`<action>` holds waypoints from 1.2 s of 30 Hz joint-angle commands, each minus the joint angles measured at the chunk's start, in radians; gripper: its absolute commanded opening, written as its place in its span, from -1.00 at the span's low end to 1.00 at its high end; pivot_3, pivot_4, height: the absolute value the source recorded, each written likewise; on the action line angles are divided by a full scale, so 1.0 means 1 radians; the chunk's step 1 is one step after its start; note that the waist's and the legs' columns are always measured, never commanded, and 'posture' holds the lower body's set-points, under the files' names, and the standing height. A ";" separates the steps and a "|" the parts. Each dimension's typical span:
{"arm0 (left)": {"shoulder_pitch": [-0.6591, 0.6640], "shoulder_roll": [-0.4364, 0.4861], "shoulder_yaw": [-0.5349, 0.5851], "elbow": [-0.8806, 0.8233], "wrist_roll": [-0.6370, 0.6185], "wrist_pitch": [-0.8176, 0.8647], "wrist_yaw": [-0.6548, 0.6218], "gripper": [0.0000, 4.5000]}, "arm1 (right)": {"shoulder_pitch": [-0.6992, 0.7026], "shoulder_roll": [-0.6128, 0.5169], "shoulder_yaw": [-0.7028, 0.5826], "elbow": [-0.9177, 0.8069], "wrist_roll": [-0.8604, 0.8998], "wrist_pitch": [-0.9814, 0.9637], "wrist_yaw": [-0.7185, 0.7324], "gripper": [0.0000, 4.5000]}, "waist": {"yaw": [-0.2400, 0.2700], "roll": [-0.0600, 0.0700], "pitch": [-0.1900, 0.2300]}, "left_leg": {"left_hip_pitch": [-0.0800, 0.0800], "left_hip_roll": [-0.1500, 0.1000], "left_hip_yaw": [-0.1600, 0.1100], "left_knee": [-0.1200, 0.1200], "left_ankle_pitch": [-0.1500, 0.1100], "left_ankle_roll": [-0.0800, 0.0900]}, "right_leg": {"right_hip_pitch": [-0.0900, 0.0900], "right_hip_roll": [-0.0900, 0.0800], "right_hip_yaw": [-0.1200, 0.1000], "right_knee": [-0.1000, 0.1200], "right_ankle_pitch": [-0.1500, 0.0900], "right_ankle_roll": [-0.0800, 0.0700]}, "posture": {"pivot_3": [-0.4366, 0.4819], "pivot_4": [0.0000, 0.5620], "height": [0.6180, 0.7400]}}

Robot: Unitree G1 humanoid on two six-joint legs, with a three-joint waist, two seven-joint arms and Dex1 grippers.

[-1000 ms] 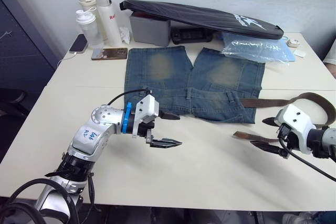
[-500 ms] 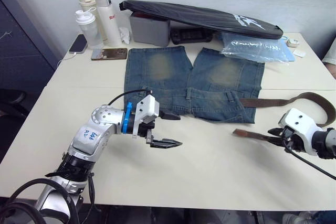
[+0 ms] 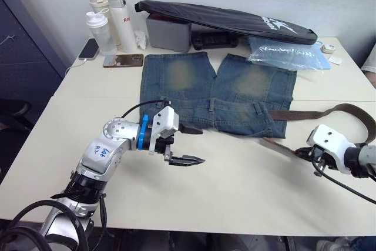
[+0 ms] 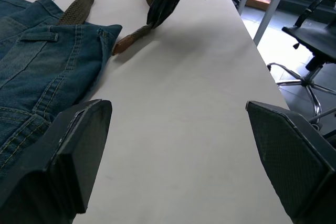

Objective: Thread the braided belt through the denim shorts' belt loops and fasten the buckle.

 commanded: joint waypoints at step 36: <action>-0.105 -0.474 -0.021 0.066 -0.174 0.106 0.153 -0.97 | -0.061 0.033 -0.448 -0.402 1.043 0.755 -0.314 -1.00 | 0.000 0.000 0.000 | -0.004 -0.001 -0.002 0.002 -0.002 0.002 | 0.001 0.001 0.000 -0.007 0.002 0.004 | -0.05 -0.47 1.00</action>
